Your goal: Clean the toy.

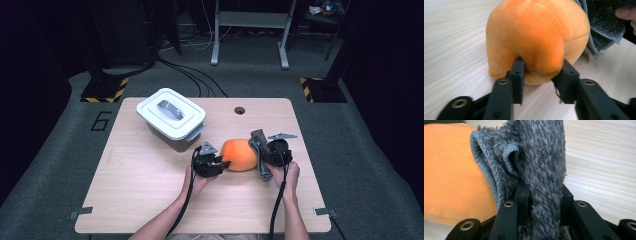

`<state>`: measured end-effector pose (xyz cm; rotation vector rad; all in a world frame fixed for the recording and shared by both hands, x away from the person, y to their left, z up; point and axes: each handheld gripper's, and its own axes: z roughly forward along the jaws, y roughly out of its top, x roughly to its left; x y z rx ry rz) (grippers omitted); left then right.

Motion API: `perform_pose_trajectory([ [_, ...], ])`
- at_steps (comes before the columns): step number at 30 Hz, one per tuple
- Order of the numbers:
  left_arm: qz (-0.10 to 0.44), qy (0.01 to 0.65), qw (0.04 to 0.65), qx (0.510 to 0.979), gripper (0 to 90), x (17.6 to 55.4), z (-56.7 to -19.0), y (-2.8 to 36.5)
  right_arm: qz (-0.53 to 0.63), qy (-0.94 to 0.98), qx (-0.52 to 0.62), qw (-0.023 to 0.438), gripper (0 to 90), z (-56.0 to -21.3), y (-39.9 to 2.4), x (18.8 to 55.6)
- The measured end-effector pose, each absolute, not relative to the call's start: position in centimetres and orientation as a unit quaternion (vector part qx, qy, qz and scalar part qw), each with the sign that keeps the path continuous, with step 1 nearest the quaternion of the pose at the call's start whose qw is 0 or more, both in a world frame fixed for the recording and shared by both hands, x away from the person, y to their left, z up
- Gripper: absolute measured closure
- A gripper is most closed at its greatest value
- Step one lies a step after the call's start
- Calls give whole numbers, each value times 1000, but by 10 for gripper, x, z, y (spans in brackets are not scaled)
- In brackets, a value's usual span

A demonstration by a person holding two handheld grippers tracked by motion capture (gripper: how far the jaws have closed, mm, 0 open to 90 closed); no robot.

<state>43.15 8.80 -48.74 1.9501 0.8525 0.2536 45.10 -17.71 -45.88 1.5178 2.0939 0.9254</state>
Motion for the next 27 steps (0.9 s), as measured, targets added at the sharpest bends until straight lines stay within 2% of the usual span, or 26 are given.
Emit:
perform_pose_trajectory([
  [5, 166, 320, 453, 816, 421, 424, -489, 83, 330, 744, 547, 196, 688, -460, -179, 452],
  [9, 193, 294, 449, 821, 375, 423, -491, 78, 331, 745, 545, 197, 688, -460, -179, 452],
  [11, 204, 276, 446, 826, 413, 423, -494, 75, 330, 745, 545, 197, 689, -460, -179, 452],
  [13, 210, 263, 449, 828, 496, 423, -497, 72, 330, 745, 546, 196, 691, -460, -179, 452],
  [16, 209, 265, 452, 826, 621, 423, -498, 72, 334, 742, 548, 195, 693, -461, -180, 452],
  [18, 195, 279, 459, 821, 673, 424, -496, 74, 341, 739, 547, 194, 695, -460, -182, 450],
  [23, 147, 314, 479, 806, 699, 427, -491, 81, 360, 739, 528, 215, 696, -447, -182, 437],
  [27, 116, 333, 489, 798, 702, 428, -486, 84, 385, 741, 512, 200, 695, -433, -177, 427],
])
